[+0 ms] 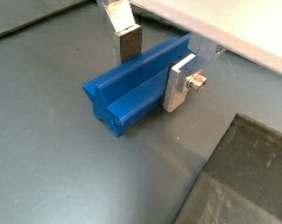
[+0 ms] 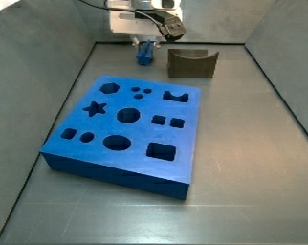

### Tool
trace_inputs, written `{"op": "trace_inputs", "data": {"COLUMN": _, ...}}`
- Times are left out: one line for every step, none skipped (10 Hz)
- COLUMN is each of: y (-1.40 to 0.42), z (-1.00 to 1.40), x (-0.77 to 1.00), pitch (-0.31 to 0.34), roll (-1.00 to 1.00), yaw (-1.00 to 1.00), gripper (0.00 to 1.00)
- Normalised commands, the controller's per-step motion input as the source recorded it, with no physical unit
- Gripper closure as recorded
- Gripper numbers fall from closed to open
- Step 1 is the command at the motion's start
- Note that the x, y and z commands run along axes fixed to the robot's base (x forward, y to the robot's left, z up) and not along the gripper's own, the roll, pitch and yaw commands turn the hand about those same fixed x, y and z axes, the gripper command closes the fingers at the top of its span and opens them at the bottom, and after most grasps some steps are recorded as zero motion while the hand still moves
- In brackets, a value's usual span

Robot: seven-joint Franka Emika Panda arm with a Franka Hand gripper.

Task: Pick up the star object. Move up. Place the star object on the fixture. Regrasp the star object. Move to above the board. Insert the star object.
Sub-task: Move up, then place the star object on the fixture.

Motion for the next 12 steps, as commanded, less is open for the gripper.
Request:
{"op": "trace_inputs", "data": {"y": 0.00, "z": 1.00, "x": 0.00, "pitch": 0.000, "roll": 0.00, "yaw": 0.00, "gripper": 1.00}}
{"op": "trace_inputs", "data": {"y": 0.05, "z": 0.97, "x": -0.05, "pitch": 0.022, "roll": 0.01, "yaw": -0.04, "gripper": 1.00}}
{"op": "trace_inputs", "data": {"y": 0.04, "z": 0.89, "x": -0.08, "pitch": 0.044, "roll": 0.01, "yaw": -0.05, "gripper": 1.00}}
{"op": "trace_inputs", "data": {"y": 0.02, "z": 0.73, "x": -0.05, "pitch": 0.048, "roll": 0.02, "yaw": -0.05, "gripper": 1.00}}
{"op": "trace_inputs", "data": {"y": 0.02, "z": 0.60, "x": -0.03, "pitch": 0.053, "roll": 0.03, "yaw": -0.04, "gripper": 1.00}}
{"op": "trace_inputs", "data": {"y": 0.01, "z": 0.45, "x": -0.03, "pitch": 0.061, "roll": 0.04, "yaw": -0.04, "gripper": 1.00}}
{"op": "trace_inputs", "data": {"y": 0.01, "z": 0.26, "x": -0.03, "pitch": 0.060, "roll": 0.06, "yaw": -0.03, "gripper": 1.00}}
{"op": "trace_inputs", "data": {"y": 0.00, "z": 1.00, "x": 0.00, "pitch": 0.000, "roll": 0.00, "yaw": 0.00, "gripper": 1.00}}
{"op": "trace_inputs", "data": {"y": 0.00, "z": 1.00, "x": 0.01, "pitch": 0.000, "roll": 0.01, "yaw": 0.01, "gripper": 1.00}}
{"op": "trace_inputs", "data": {"y": 0.00, "z": 1.00, "x": 0.00, "pitch": 0.014, "roll": 0.01, "yaw": 0.01, "gripper": 1.00}}
{"op": "trace_inputs", "data": {"y": 0.00, "z": 1.00, "x": -0.01, "pitch": 0.031, "roll": 0.03, "yaw": 0.00, "gripper": 1.00}}
{"op": "trace_inputs", "data": {"y": 0.00, "z": 1.00, "x": -0.01, "pitch": 0.039, "roll": 0.04, "yaw": -0.01, "gripper": 1.00}}
